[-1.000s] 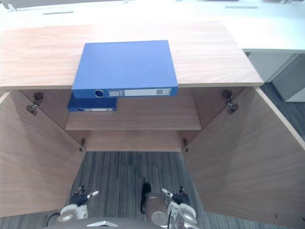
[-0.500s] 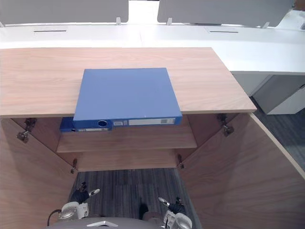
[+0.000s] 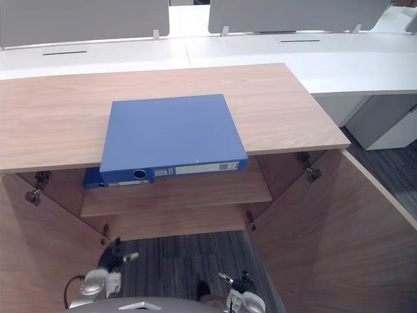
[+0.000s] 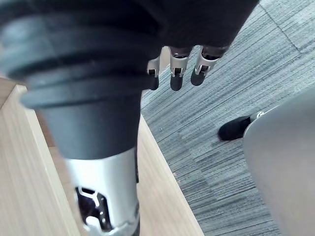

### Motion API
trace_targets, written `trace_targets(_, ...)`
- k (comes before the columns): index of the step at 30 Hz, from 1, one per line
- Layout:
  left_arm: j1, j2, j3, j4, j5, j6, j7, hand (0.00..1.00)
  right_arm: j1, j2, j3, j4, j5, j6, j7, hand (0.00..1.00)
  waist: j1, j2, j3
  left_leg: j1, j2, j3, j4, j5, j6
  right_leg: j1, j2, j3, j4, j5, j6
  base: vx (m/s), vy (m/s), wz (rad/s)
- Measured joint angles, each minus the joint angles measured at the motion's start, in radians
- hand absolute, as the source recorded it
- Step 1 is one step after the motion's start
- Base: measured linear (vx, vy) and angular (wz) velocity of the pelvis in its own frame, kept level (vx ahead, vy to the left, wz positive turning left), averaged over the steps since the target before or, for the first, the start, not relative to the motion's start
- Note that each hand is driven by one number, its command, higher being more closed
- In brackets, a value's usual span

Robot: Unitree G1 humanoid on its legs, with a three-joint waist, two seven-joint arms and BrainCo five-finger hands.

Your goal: Walk over to the cabinet, pick up the folder, carry it to the office cabinet, place the folder inside the office cabinet, then close the office cabinet door

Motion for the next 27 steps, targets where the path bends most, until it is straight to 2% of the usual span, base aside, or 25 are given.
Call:
trace_targets(4, 0.06, 0.025, 0.0, -0.252, 0.057, -0.058, 0.034, 0.0, 0.02, 0.0, 0.012, -0.03, 0.001, -0.019, -0.001, 0.0, 0.002, 0.0, -0.003, -0.002, -0.002, -0.011, -0.011, 0.006, 0.01, 0.001, -0.004, -0.003, -0.001, 0.002, 0.002, -0.09, -0.017, 0.04)
trace_targets(11, 0.138, 0.036, 0.002, -0.547, 0.145, -0.088, 0.084, 0.0, 0.032, -0.001, 0.038, -0.042, 0.002, -0.021, -0.002, 0.0, 0.006, -0.003, -0.011, 0.002, -0.002, -0.038, -0.011, 0.009, 0.01, 0.018, -0.006, -0.03, -0.001, 0.002, 0.006, -0.02, -0.01, 0.1)
trace_targets(14, 0.16, 0.033, 0.001, -0.667, 0.152, -0.112, 0.114, 0.0, 0.038, 0.001, 0.044, -0.049, 0.002, -0.021, -0.002, 0.0, 0.016, -0.005, -0.015, 0.014, -0.002, -0.041, -0.014, 0.009, 0.01, 0.033, -0.006, -0.032, -0.005, 0.0, 0.009, 0.02, 0.005, 0.07)
trace_targets(18, 0.176, 0.032, 0.001, -0.747, 0.139, -0.142, 0.118, 0.0, 0.039, -0.001, 0.045, -0.049, 0.003, -0.021, -0.002, 0.0, 0.027, -0.002, -0.017, 0.022, -0.003, -0.042, -0.014, 0.009, 0.011, 0.043, -0.008, -0.034, -0.005, 0.0, 0.009, -0.01, 0.0, 0.0)
trace_targets(27, 0.246, 0.016, -0.003, -0.888, 0.093, -0.154, 0.11, 0.0, 0.05, 0.0, 0.066, -0.065, 0.004, -0.021, -0.002, 0.0, 0.031, -0.011, -0.027, 0.025, -0.007, -0.068, -0.007, 0.016, 0.019, 0.053, -0.017, -0.057, 0.019, -0.009, 0.01, -0.05, -0.01, 0.08)
